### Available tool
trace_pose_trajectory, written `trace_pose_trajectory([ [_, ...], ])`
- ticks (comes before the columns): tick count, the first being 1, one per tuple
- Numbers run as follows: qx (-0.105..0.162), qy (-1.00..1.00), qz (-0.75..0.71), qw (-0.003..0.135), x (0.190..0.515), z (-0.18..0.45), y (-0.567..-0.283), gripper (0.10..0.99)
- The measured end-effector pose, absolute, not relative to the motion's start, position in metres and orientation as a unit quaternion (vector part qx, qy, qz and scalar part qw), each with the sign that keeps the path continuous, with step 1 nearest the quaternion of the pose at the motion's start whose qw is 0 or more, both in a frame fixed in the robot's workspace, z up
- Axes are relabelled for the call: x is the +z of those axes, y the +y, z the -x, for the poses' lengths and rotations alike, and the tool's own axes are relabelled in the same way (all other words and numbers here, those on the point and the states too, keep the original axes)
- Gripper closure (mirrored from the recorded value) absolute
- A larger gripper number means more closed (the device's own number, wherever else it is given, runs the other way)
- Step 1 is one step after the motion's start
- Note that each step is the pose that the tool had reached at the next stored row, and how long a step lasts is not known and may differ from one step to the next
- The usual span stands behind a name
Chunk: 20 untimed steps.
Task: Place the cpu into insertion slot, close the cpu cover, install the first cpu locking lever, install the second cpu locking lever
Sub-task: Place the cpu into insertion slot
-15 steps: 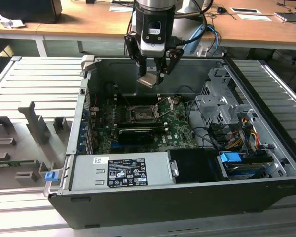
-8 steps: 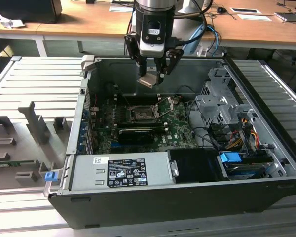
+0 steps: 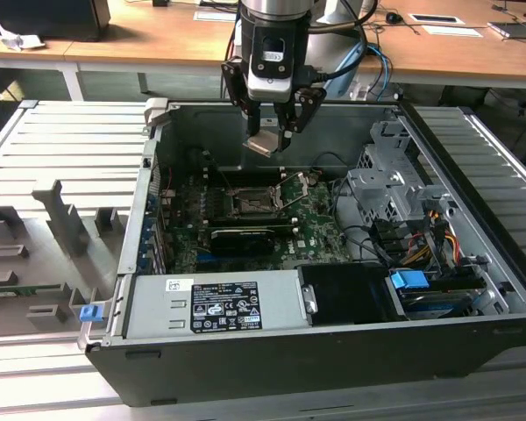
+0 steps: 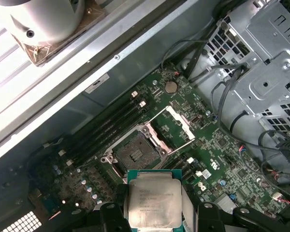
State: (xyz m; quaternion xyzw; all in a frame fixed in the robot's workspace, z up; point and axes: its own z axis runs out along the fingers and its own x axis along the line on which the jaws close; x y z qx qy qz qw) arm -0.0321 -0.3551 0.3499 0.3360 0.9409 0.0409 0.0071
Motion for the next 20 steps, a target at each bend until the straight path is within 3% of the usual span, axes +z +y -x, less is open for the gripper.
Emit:
trace_pose_trajectory([
  [20,0.040,0.927,-0.373,0.009,0.3475,0.0321,-0.3550,0.553],
])
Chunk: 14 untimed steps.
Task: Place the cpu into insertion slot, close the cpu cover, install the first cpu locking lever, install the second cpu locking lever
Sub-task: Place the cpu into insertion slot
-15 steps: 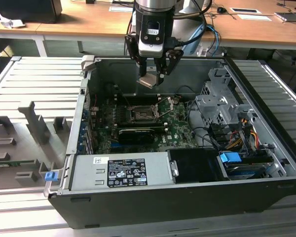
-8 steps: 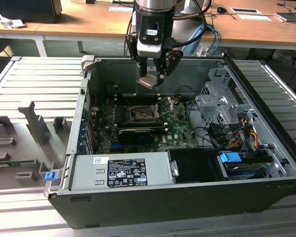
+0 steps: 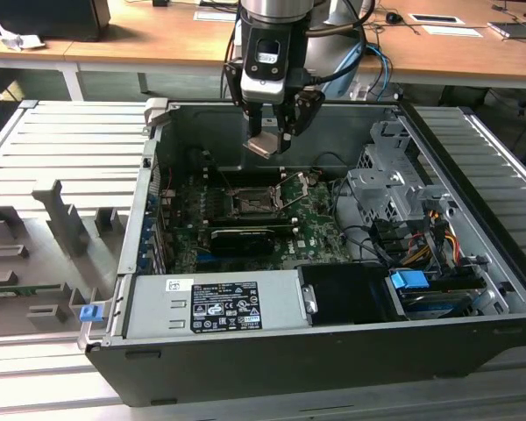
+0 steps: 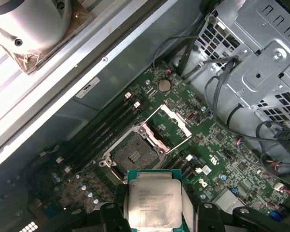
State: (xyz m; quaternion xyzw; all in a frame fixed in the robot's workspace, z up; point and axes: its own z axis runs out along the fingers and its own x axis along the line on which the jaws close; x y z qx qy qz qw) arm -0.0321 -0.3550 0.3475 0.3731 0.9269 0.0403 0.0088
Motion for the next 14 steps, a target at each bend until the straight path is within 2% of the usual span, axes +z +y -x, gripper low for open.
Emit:
trace_pose_trajectory([
  [14,0.040,0.906,-0.422,0.011,0.3461,0.0321,-0.3550,0.553],
])
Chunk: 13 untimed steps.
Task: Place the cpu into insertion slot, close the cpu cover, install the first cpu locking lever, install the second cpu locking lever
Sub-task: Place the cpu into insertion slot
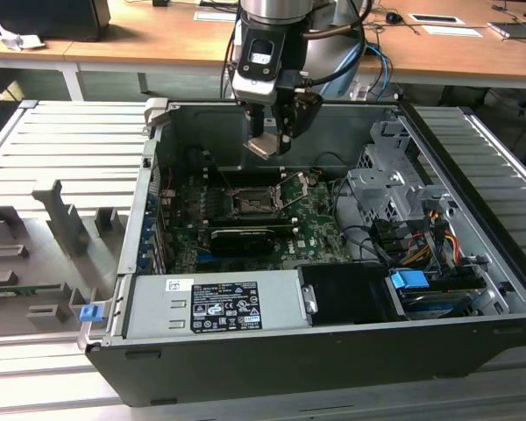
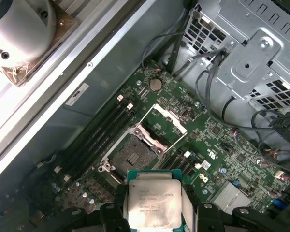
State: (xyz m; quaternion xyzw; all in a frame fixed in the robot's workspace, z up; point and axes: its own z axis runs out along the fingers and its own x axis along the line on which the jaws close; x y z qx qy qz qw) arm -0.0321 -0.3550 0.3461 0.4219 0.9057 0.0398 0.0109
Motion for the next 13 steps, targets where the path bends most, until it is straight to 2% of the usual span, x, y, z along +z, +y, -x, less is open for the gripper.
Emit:
trace_pose_trajectory([
  [13,0.039,0.876,-0.481,0.014,0.3442,0.0321,-0.3550,0.553],
])
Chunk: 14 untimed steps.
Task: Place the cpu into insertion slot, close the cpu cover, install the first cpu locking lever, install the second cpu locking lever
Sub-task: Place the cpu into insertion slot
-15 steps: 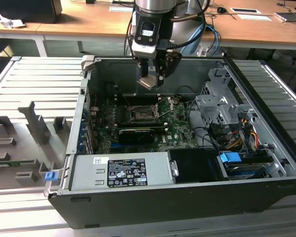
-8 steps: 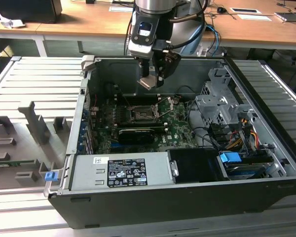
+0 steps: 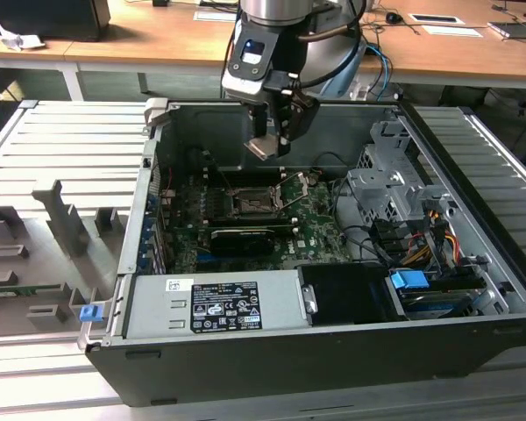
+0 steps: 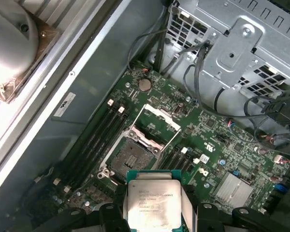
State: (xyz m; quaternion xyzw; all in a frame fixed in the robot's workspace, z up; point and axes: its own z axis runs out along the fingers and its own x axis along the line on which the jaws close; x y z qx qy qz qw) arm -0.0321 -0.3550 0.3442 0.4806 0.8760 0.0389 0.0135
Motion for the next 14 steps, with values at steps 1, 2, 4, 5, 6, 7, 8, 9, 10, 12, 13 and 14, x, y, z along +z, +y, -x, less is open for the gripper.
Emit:
trace_pose_trajectory([
  [1,0.039,0.870,-0.491,0.014,0.3433,0.0321,-0.3550,0.553],
  [2,0.039,0.867,-0.497,0.014,0.3428,0.0322,-0.3550,0.553],
  [4,0.038,0.858,-0.511,0.015,0.3416,0.0321,-0.3550,0.553],
  [5,0.038,0.854,-0.519,0.015,0.3410,0.0321,-0.3550,0.553],
  [6,0.038,0.849,-0.527,0.016,0.3404,0.0321,-0.3550,0.553],
  [7,0.038,0.845,-0.533,0.016,0.3398,0.0321,-0.3550,0.553],
  [8,0.038,0.840,-0.540,0.016,0.3389,0.0321,-0.3550,0.553],
  [9,0.037,0.837,-0.545,0.016,0.3382,0.0321,-0.3550,0.553],
  [10,0.037,0.834,-0.550,0.016,0.3375,0.0321,-0.3550,0.553],
  [12,0.037,0.828,-0.559,0.016,0.3359,0.0321,-0.3550,0.553],
  [13,0.037,0.826,-0.563,0.016,0.3352,0.0321,-0.3550,0.553],
  [14,0.036,0.823,-0.566,0.016,0.3345,0.0323,-0.3550,0.553],
])
